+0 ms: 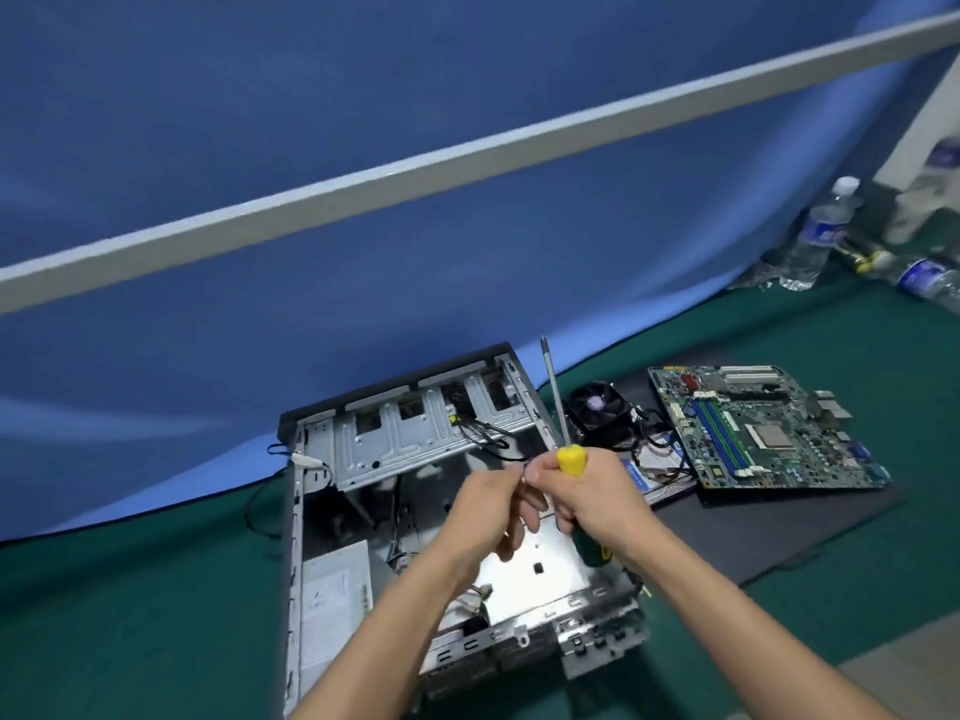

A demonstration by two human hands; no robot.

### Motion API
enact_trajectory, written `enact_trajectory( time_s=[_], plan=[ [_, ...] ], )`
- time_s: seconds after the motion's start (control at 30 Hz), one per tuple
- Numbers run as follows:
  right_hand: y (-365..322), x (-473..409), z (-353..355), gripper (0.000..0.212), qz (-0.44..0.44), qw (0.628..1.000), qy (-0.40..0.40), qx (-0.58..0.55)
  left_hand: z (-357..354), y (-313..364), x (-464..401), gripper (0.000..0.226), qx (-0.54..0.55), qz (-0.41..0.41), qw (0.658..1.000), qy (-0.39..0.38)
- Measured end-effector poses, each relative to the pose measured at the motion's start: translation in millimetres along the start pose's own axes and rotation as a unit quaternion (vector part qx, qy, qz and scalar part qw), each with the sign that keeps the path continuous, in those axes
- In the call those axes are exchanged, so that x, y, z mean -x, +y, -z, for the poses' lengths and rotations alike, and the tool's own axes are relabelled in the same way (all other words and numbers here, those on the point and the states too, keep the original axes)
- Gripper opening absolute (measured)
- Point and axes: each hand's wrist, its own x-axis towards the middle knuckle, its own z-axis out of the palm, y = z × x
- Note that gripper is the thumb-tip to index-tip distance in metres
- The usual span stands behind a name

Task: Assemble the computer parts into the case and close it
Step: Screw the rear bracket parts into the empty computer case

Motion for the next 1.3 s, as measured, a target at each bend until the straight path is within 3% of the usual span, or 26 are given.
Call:
enact_trajectory(
  time_s=[0.2,0.33,0.43,0.63,0.73,0.8,0.97,1.3],
  plan=[
    [-3,43,-52,0.029,0.012,1.000,0.002,0.029,29,-33,46,0.041,0.067,-0.001,0.998,-0.007],
    [1,67,-75,0.018,-0.015,0.998,0.028,0.046,42,-53,75,0.041,0.140,0.006,0.990,-0.004],
    [-1,82,-78,0.016,-0.032,0.994,0.001,0.103,54,-59,92,0.033,0.217,0.002,0.976,0.030],
    [-3,112,-73,0.023,0.053,0.972,-0.072,0.216,70,-64,118,0.023,0.401,0.000,0.904,0.147],
    [10,128,-67,0.031,0.084,0.924,-0.044,0.370,71,-67,127,0.027,0.469,-0.006,0.867,0.171],
    [17,140,-62,0.032,0.095,0.913,-0.032,0.397,70,-70,132,0.028,0.504,-0.004,0.847,0.170],
    [34,157,-58,0.043,0.103,0.898,-0.052,0.426,54,-82,147,0.026,0.546,0.000,0.824,0.149],
    [56,186,-81,0.044,0.094,0.892,-0.100,0.430,43,-129,187,0.028,0.525,0.004,0.830,0.191]
  ],
)
